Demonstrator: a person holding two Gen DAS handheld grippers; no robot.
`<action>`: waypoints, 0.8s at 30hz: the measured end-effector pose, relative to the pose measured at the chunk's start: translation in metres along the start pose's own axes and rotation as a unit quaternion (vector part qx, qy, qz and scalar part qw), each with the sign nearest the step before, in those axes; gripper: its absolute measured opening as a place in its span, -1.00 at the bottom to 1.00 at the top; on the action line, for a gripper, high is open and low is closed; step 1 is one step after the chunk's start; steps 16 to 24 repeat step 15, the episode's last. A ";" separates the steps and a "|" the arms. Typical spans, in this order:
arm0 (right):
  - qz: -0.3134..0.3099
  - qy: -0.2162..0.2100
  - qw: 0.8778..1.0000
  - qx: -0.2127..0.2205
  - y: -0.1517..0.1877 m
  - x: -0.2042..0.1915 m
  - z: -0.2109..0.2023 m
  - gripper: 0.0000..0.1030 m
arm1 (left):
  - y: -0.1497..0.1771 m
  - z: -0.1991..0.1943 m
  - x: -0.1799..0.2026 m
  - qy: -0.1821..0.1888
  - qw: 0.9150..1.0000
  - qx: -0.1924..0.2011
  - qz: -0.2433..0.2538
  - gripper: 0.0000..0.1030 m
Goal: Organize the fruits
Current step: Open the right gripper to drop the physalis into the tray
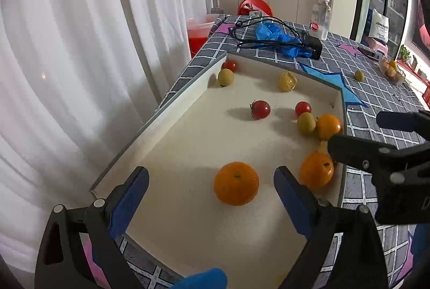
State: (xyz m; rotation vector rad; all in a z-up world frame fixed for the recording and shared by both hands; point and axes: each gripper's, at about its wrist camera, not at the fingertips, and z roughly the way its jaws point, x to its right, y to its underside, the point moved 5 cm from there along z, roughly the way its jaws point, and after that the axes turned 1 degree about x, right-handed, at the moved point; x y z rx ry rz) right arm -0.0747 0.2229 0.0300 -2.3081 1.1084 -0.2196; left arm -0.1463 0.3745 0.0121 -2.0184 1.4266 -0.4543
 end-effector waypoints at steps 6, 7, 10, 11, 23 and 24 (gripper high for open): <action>-0.005 -0.005 1.000 0.000 0.002 -0.003 0.000 1.00 | 0.000 0.000 0.001 -0.001 1.000 0.000 0.000 0.85; -0.007 -0.005 1.000 0.000 0.002 -0.004 0.000 1.00 | 0.000 0.000 0.001 0.000 1.000 0.000 0.000 0.85; -0.012 -0.001 1.000 0.001 0.003 -0.005 -0.001 1.00 | 0.001 -0.002 0.003 -0.003 1.000 0.007 0.005 0.85; -0.014 0.000 1.000 0.002 0.003 -0.006 -0.002 1.00 | 0.001 -0.003 0.004 -0.004 1.000 0.010 0.008 0.85; -0.017 0.001 1.000 0.000 0.004 -0.006 -0.002 1.00 | 0.000 -0.006 0.008 0.003 1.000 0.014 0.016 0.85; -0.017 0.001 1.000 0.000 0.004 -0.006 -0.002 1.00 | 0.000 -0.006 0.008 0.003 1.000 0.014 0.016 0.85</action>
